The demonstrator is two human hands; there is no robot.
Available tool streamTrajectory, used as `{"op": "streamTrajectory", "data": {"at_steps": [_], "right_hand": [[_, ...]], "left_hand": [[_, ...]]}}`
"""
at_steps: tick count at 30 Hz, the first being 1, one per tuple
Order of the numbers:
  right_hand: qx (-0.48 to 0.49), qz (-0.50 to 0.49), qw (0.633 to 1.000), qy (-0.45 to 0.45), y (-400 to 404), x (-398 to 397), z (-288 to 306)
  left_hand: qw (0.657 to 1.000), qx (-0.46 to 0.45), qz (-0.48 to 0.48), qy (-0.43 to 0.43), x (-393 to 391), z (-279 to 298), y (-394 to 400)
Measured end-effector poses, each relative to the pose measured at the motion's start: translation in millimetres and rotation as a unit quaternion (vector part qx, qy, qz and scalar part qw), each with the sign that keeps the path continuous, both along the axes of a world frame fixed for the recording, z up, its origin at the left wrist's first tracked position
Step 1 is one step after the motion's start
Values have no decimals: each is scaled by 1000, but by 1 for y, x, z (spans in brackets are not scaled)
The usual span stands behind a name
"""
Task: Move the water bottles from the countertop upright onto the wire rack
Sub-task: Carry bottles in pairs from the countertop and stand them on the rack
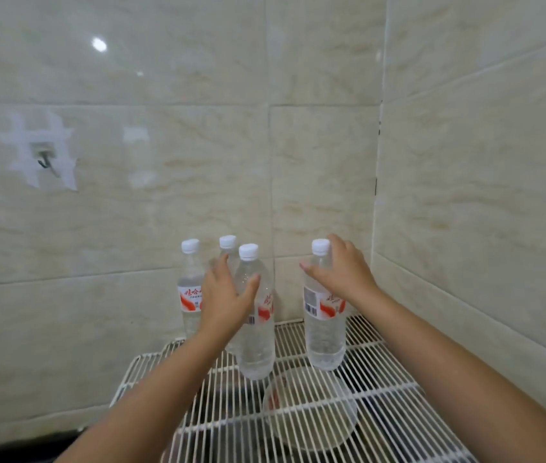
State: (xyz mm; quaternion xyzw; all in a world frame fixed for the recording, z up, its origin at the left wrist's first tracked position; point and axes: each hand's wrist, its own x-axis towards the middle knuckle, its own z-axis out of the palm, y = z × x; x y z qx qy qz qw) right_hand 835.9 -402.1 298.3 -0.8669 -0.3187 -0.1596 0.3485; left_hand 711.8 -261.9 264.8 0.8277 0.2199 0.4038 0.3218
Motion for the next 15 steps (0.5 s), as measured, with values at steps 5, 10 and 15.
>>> {"op": "streamTrajectory", "data": {"at_steps": [5, 10, 15], "right_hand": [[-171, 75, 982, -8, -1, 2, 36], [-234, 76, 969, -18, -3, -5, 44], [-260, 72, 963, -27, -3, -3, 44]], "left_hand": [[984, 106, -80, 120, 3, 49, 10], [978, 128, -55, 155, 2, 56, 9], [981, 104, 10, 166, 9, 59, 2]]}}
